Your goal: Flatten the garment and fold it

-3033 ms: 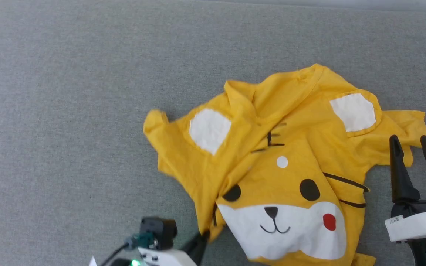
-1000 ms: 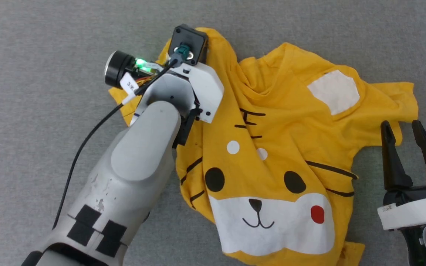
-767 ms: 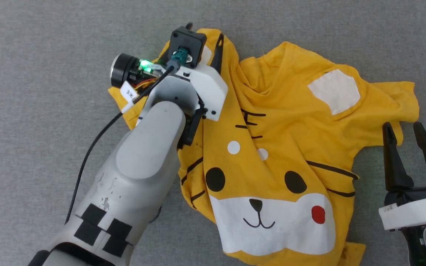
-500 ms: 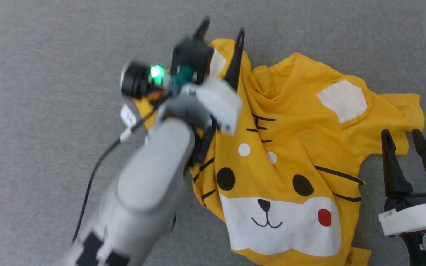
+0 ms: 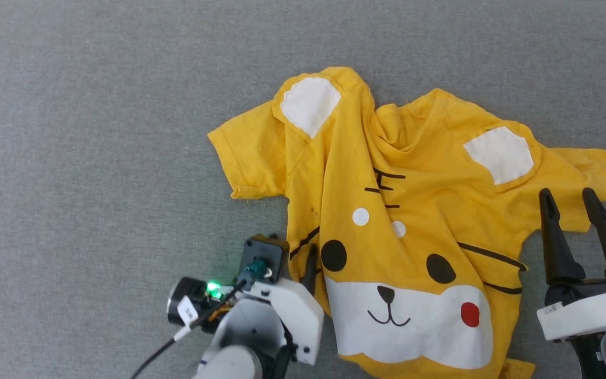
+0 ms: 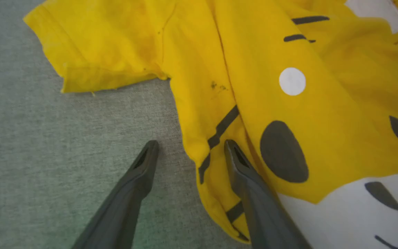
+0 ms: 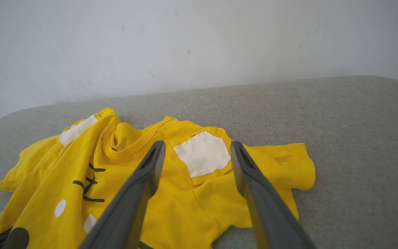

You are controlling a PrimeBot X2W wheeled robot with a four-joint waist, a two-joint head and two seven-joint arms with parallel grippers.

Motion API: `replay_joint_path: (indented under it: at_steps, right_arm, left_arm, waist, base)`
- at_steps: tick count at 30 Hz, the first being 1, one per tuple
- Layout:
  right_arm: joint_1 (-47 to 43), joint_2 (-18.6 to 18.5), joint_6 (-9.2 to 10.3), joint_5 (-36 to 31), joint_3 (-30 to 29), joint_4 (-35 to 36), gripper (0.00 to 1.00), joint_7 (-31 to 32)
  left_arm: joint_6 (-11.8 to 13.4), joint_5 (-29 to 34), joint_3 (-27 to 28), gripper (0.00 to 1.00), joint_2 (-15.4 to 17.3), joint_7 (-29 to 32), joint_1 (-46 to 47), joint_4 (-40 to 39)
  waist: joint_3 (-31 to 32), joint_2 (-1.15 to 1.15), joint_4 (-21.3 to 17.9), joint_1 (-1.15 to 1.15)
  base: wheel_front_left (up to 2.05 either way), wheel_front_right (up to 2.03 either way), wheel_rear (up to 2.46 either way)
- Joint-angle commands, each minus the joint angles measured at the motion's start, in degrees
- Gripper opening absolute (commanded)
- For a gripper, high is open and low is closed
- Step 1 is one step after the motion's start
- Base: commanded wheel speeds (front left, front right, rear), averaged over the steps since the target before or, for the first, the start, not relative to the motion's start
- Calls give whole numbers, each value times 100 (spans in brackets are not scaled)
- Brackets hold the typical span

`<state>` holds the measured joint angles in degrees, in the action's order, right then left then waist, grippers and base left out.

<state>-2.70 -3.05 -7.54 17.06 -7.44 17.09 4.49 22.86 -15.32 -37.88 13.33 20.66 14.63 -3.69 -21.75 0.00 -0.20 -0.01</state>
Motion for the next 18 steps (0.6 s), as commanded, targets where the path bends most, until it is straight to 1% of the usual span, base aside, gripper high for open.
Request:
replay_joint_path:
  at_steps: [1, 3, 4, 5, 9, 12, 16, 18]
  right_arm:
    - [-23, 17, 5, 38, -16, 2, 100, -21]
    - [-8, 17, 5, 40, -7, -11, 100, -25]
    - [2, 17, 5, 41, -2, -19, 100, -27]
    - [10, 17, 5, 42, 1, -26, 100, -28]
    - [12, 17, 5, 49, -15, -40, 100, -41]
    - [-12, 17, 5, 42, -25, -59, 100, -50]
    - [-47, 17, 5, 47, -18, -85, 100, -54]
    - [-61, 17, 5, 50, -10, -95, 100, -51]
  left_arm:
    - [30, -73, -39, 100, -22, 47, -123, -63]
    - [-31, -246, -69, 100, -86, 119, -222, -21]
    - [-74, -278, -96, 45, -79, 153, -231, 38]
    - [-121, -297, -126, 0, -66, 181, -224, 89]
    - [-322, -581, -128, 0, -141, 221, -229, 52]
    - [-555, -951, -134, 0, -170, 365, -323, -193]
    - [-926, -1333, -301, 0, 33, 786, -499, -651]
    - [-1032, -1460, -377, 0, 144, 983, -588, -858]
  waist:
    - [-16, 0, -24, 1]
    - [-24, 0, -48, 1]
    - [-23, 0, -61, 1]
    - [-22, 0, -73, 1]
    - [-8, 0, -97, 1]
    - [12, 0, -103, 1]
    - [55, 0, -98, 1]
    - [73, 0, -86, 1]
  base:
    - [0, 0, 0]
    - [0, 0, 0]
    - [0, 0, 0]
    - [0, 0, 0]
    - [0, 0, 0]
    - [0, 0, 0]
    - [0, 0, 0]
    - [0, 0, 0]
